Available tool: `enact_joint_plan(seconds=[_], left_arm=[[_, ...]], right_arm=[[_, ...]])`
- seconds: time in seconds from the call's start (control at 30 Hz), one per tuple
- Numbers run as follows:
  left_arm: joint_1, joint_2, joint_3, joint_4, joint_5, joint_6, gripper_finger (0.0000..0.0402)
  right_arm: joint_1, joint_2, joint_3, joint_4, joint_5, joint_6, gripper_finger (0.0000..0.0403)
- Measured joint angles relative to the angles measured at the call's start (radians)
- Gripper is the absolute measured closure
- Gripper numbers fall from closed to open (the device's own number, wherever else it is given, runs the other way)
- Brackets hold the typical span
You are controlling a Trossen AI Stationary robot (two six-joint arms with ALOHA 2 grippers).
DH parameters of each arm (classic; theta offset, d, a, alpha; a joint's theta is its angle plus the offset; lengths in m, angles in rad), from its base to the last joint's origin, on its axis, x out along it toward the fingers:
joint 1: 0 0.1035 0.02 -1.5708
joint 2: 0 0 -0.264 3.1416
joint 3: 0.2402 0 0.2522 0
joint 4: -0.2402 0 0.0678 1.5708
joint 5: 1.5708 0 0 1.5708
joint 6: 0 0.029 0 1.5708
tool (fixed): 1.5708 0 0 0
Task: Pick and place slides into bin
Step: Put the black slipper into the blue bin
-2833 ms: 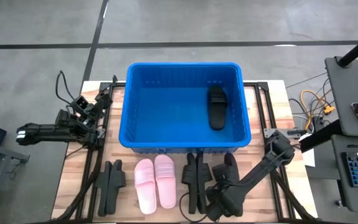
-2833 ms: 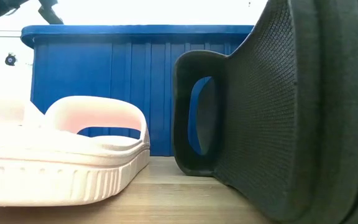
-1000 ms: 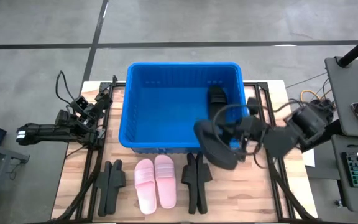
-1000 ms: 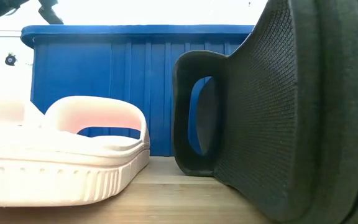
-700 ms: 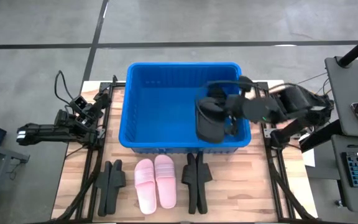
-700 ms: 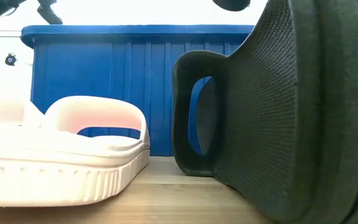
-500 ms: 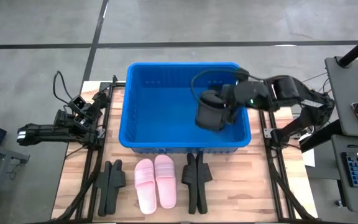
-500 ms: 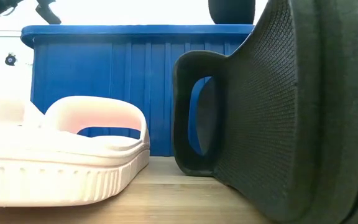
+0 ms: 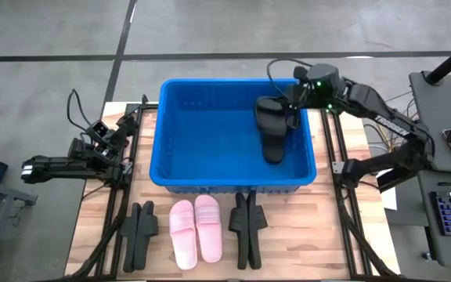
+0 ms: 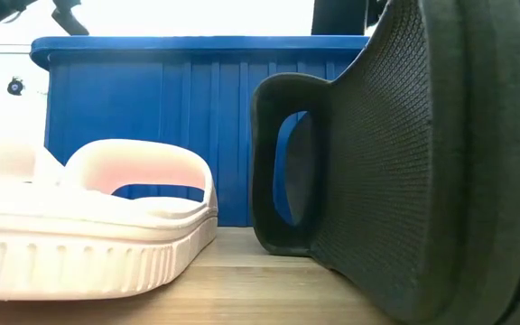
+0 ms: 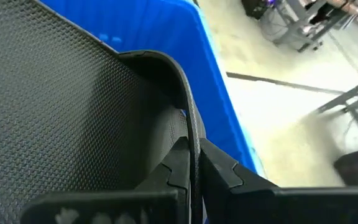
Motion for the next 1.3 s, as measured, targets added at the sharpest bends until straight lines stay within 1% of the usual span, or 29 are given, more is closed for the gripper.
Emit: enact_joint_plan(seconds=[0.1,0.27,0.43,0.53,0.73,0.83,1.03,1.3], left_arm=[[-0.001,0.001,0.0,0.0,-0.021,0.004,0.0218],[0.0,0.0,0.0,0.0,-0.061,0.077,0.0218],[0.0,0.0,0.0,-0.001,-0.086,0.098,0.0218],[0.0,0.002,0.0,0.0,-0.087,0.122,0.0218],[0.0,0.008,0.0,-0.001,-0.086,0.125,0.0218],[0.0,0.012,0.0,-0.001,-0.086,0.126,0.0218],[0.0,0.027,0.0,-0.002,-0.086,0.126,0.0218],[0.0,0.048,0.0,0.0,-0.086,0.124,0.0218]], right_arm=[[-0.039,-0.016,-0.087,0.05,-0.011,-0.087,0.0391],[-0.09,-0.008,-0.188,0.055,-0.007,-0.195,0.0391],[-0.11,0.022,-0.294,0.138,0.097,-0.262,0.0391],[-0.11,0.039,-0.348,0.214,0.104,-0.347,0.0391],[-0.123,0.081,-0.409,0.215,0.105,-0.467,0.0391],[-0.129,0.108,-0.426,0.224,0.132,-0.532,0.0391],[-0.129,0.145,-0.434,0.337,0.179,-0.647,0.0391],[-0.183,0.177,-0.457,0.339,0.152,-0.671,0.039]])
